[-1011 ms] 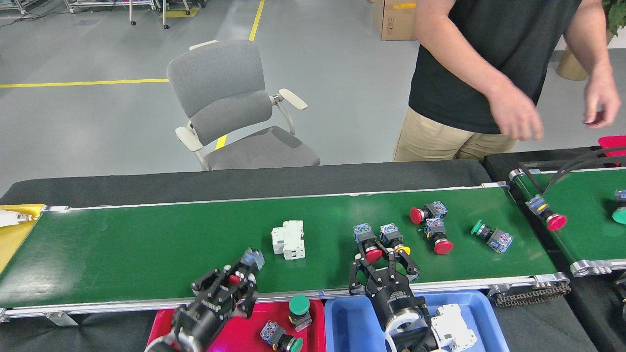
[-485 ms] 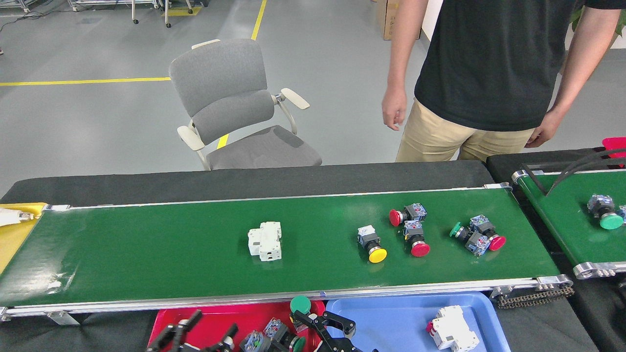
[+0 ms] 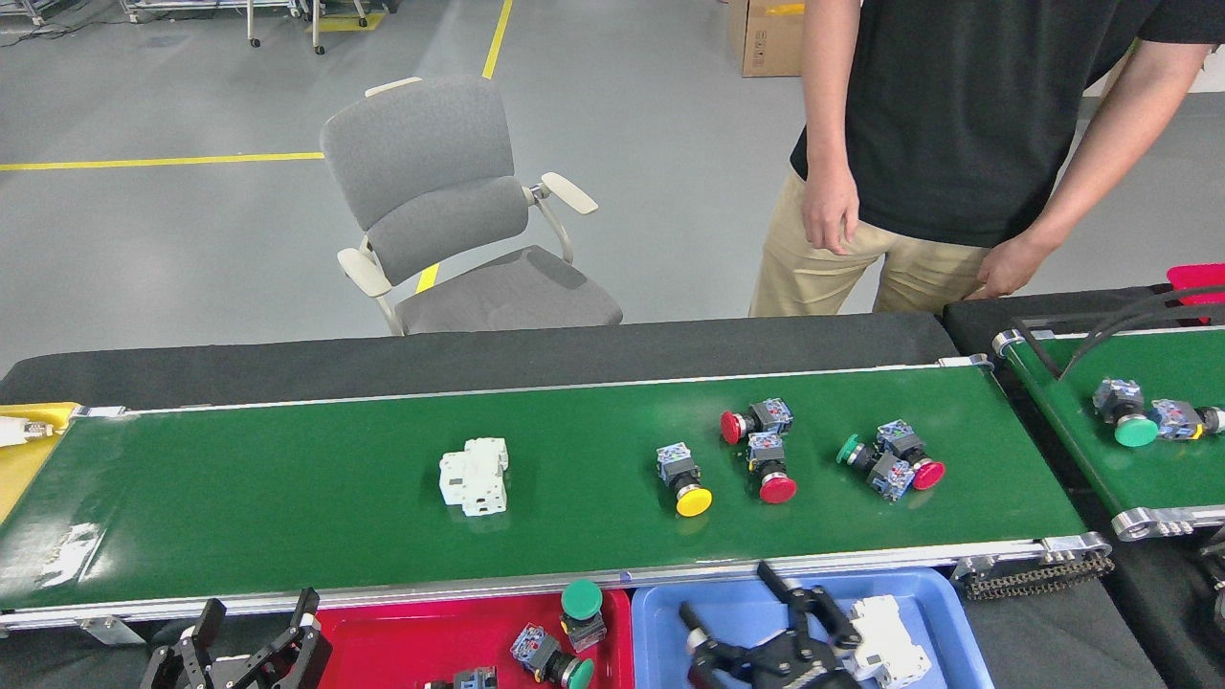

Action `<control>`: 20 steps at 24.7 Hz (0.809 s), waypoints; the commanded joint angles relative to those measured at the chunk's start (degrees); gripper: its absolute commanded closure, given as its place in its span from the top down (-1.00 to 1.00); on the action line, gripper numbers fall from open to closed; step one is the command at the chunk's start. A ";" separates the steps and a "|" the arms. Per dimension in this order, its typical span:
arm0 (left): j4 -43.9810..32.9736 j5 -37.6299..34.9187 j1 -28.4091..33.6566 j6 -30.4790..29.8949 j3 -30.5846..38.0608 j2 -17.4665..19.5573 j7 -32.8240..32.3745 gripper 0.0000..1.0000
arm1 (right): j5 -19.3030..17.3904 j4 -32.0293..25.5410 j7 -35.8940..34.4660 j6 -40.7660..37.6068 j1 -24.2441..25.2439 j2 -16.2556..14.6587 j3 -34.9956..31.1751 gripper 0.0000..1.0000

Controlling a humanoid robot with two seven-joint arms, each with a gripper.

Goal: Pick switch part from conveyor to tray

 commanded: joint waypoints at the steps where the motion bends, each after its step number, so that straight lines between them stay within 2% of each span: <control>1: -1.06 -2.25 -1.15 -1.29 -1.20 -0.19 0.49 0.98 | 0.91 -0.64 -0.56 9.76 -0.73 -0.80 -0.29 0.96; 4: -0.35 -2.34 -4.93 -0.85 -3.22 -0.54 -0.57 0.98 | 5.04 0.15 -0.12 12.76 -4.07 -1.15 0.67 0.96; 6: 1.58 -2.43 -8.01 0.38 -5.51 -0.98 -2.94 0.98 | 8.29 2.52 -0.03 13.20 -6.80 -0.89 4.36 0.96; 8: 3.78 -2.43 -10.82 2.93 -7.09 -1.24 -5.05 0.98 | 9.88 5.25 -0.03 14.87 -9.79 -0.98 7.88 0.96; 13: 9.14 -2.52 -16.53 4.16 -8.32 -1.33 -5.49 0.98 | 9.79 16.06 0.49 20.75 -18.84 -0.89 17.72 0.97; 20: 14.59 -4.01 -21.10 4.25 -10.52 -1.42 -5.49 0.98 | 9.35 25.99 0.49 21.19 -26.92 1.48 20.27 0.97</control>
